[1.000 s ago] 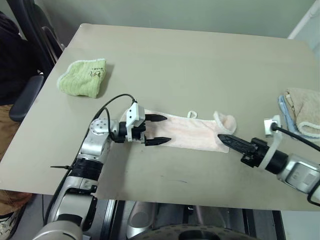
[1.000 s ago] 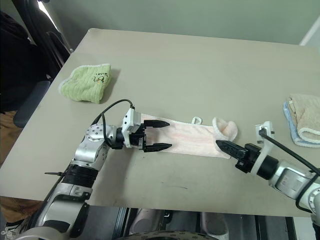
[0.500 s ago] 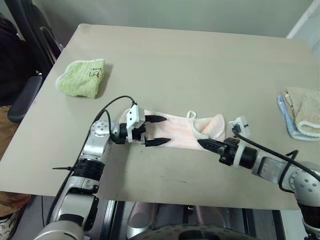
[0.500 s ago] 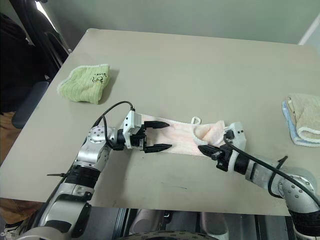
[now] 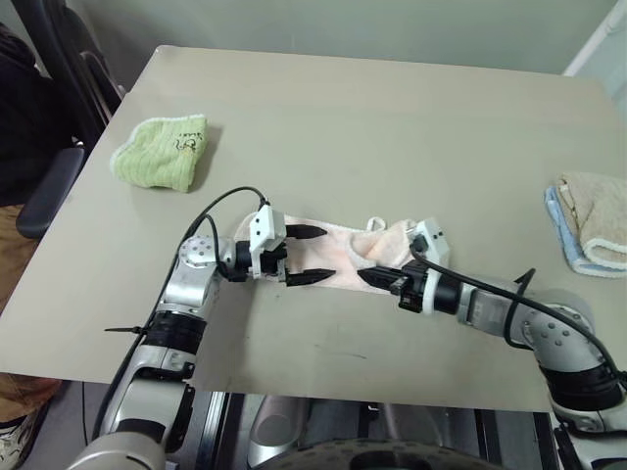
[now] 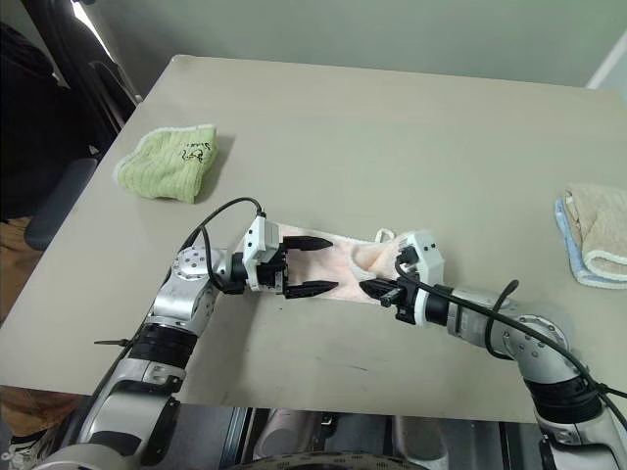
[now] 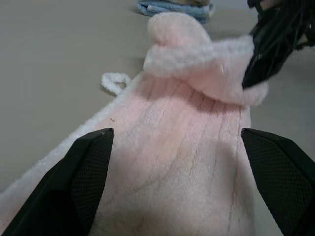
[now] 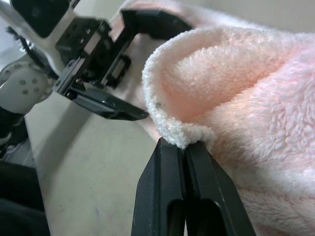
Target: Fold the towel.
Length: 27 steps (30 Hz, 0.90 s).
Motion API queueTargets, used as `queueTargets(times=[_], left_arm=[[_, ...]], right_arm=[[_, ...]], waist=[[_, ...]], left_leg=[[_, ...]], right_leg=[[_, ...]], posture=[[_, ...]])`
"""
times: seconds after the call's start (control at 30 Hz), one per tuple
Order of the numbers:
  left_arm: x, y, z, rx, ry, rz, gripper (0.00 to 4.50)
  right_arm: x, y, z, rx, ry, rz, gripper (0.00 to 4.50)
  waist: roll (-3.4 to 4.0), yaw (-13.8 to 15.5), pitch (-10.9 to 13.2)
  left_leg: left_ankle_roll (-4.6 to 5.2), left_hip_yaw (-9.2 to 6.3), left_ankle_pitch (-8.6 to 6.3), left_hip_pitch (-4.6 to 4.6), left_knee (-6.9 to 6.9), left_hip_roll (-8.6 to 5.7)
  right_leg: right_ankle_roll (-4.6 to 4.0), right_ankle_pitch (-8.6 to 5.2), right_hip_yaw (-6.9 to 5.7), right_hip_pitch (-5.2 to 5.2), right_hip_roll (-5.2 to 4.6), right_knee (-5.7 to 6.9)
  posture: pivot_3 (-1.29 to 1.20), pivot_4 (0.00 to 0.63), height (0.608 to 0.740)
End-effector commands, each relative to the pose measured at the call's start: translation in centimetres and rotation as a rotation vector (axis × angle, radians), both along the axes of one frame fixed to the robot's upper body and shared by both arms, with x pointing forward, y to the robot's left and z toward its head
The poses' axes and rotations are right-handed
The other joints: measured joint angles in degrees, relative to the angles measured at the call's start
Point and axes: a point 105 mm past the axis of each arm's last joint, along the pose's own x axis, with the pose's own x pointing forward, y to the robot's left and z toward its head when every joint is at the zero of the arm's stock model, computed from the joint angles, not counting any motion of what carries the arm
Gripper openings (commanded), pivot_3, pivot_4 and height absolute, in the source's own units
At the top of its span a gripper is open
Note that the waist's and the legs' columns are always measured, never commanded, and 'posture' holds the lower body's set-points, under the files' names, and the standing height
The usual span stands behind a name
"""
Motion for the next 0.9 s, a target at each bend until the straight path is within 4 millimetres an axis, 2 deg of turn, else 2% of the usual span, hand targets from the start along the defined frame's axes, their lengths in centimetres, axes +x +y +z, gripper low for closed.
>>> queueTargets(times=[0.03,0.2,0.37,0.47,0.77,0.83,0.9], left_arm=[[0.0,-0.3,1.2,-0.016,-0.035,-0.001,4.5],[0.0,-0.5,1.4,-0.017,-0.033,0.004,4.5],[0.0,-0.5,1.4,-0.019,-0.032,0.006,4.5],[0.1,-0.5,1.5,-0.019,-0.035,0.01,4.5],[0.1,-0.4,1.4,-0.016,-0.032,0.016,4.5],[0.2,-0.3,1.5,-0.016,-0.033,0.02,4.5],[0.3,-0.2,1.5,-0.014,-0.035,0.024,4.5]], right_arm=[[0.0,0.3,0.3,-0.007,-0.015,0.027,0.02],[0.3,0.7,1.3,0.031,-0.058,0.042,0.02],[0.1,0.5,0.6,-0.047,-0.096,0.067,0.02],[-0.2,0.7,0.9,-0.021,-0.102,0.082,0.65],[-0.2,0.9,2.0,0.045,-0.11,0.076,3.7],[-0.6,0.9,3.6,0.116,-0.137,0.09,4.32],[-0.8,0.3,5.2,0.183,-0.164,0.086,4.45]], waist=[[0.0,0.0,0.0],[0.0,-0.02,0.0],[0.0,0.0,0.0],[0.0,-0.01,0.0],[0.0,-0.01,0.0],[0.0,-0.01,0.0],[0.0,0.01,0.0]], left_leg=[[-0.02,0.0,0.01,0.0,0.0,0.0],[-0.06,0.01,-0.01,0.01,0.0,0.04],[-0.08,0.0,0.0,0.01,0.0,0.05],[-0.08,0.01,-0.01,0.01,0.0,0.06],[-0.07,0.01,0.0,0.01,0.0,0.06],[-0.07,0.01,0.0,0.01,0.0,0.06],[-0.09,0.01,0.01,0.0,0.0,0.06]], right_leg=[[-0.01,0.0,0.0,0.0,0.0,0.0],[-0.11,0.02,-0.05,-0.04,-0.01,0.01],[-0.17,0.04,-0.07,-0.05,-0.01,0.03],[-0.21,0.06,-0.08,-0.06,-0.01,0.04],[-0.28,0.09,-0.09,-0.07,-0.01,0.05],[-0.34,0.07,-0.08,-0.07,-0.01,0.05],[-0.35,0.07,-0.08,-0.07,-0.01,0.05]], posture=[[0.0,0.15,0.733],[0.0,0.15,0.733],[0.0,0.15,0.733],[0.0,0.15,0.733],[0.0,0.15,0.733],[0.0,0.15,0.733],[0.0,0.15,0.733]])
